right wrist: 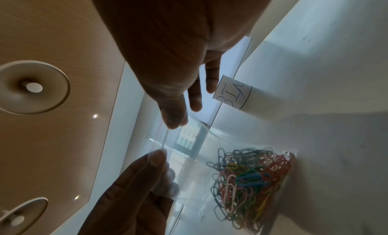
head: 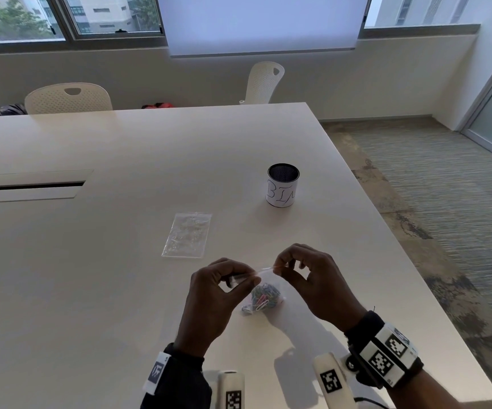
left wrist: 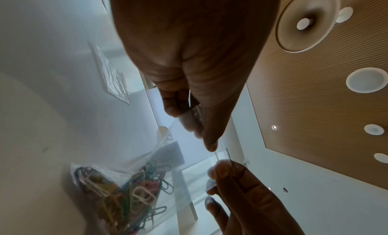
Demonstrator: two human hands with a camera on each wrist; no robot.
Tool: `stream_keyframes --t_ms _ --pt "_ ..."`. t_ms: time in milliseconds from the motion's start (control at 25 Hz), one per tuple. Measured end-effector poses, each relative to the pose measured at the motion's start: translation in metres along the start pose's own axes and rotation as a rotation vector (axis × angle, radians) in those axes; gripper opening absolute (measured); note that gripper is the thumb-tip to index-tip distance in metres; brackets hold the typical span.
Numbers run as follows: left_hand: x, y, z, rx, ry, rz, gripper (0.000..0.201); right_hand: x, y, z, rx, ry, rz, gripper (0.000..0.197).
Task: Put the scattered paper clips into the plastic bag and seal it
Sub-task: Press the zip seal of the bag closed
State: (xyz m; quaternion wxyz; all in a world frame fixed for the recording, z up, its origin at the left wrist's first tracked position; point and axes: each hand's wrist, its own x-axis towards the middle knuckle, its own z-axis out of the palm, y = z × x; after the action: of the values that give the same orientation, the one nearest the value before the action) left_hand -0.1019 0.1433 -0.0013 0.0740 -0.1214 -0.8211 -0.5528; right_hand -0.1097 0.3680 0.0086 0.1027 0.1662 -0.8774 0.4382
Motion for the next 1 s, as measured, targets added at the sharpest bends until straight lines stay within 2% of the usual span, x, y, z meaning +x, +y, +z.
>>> stream_keyframes --t_ms 120,240,320,400,600,1000 --pt "0.0 -0.003 -0.003 -0.016 0.015 0.012 0.013 -0.001 -0.001 0.0 -0.003 0.015 0.009 0.01" --pt "0.001 -0.003 -0.001 -0.023 0.02 0.042 0.013 -0.001 -0.003 0.003 0.021 -0.104 -0.028 0.017" --pt "0.001 -0.001 0.0 -0.011 0.006 0.058 0.014 0.002 -0.004 0.008 0.054 -0.14 -0.042 0.012" --pt "0.001 0.0 0.001 0.002 0.008 0.062 0.015 0.004 -0.004 0.012 0.089 -0.12 -0.048 0.005" --pt "-0.002 -0.003 -0.007 0.045 0.043 0.041 0.014 0.006 -0.002 0.012 0.119 -0.06 -0.057 0.01" --pt "0.0 -0.003 -0.008 0.05 0.091 0.04 0.014 0.009 -0.005 0.01 0.106 -0.094 -0.032 0.011"
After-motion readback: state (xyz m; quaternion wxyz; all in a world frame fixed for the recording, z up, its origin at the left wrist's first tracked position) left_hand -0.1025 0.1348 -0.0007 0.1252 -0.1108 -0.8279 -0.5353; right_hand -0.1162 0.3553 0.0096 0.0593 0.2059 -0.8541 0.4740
